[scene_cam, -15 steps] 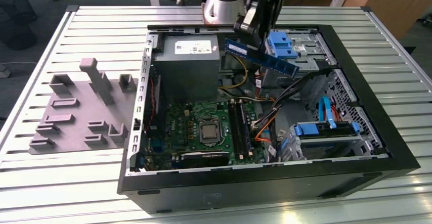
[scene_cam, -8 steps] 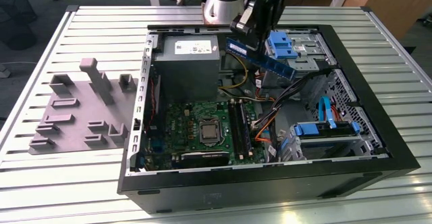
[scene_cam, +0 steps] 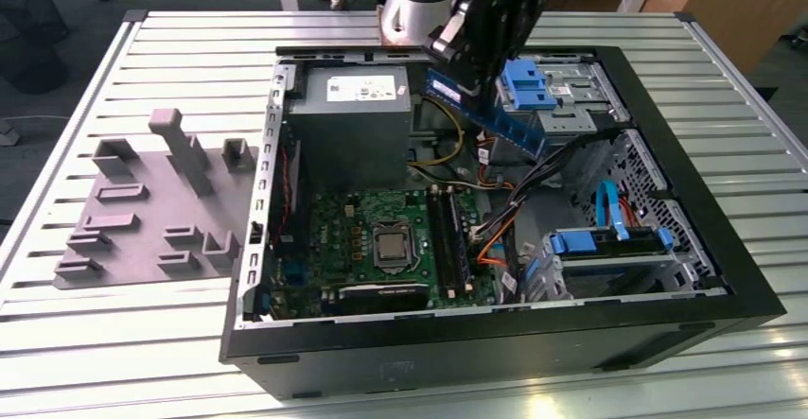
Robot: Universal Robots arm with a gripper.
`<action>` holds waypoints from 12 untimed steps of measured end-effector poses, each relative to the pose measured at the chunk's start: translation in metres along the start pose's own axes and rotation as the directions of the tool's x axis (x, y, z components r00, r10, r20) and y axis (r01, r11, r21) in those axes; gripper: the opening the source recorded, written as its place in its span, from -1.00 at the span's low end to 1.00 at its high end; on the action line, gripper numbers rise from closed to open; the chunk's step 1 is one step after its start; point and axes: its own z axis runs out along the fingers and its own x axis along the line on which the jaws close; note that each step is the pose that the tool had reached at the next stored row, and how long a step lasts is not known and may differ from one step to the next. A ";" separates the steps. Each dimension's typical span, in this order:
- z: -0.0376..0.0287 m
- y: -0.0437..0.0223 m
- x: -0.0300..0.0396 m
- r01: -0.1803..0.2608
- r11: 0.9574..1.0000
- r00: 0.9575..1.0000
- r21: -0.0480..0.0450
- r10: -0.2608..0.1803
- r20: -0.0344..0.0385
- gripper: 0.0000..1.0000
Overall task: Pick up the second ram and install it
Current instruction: 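Insert the second ram into the second slot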
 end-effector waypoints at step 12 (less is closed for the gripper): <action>0.0025 0.0003 -0.0002 -0.191 0.982 0.982 0.002 0.191 -0.007 -0.73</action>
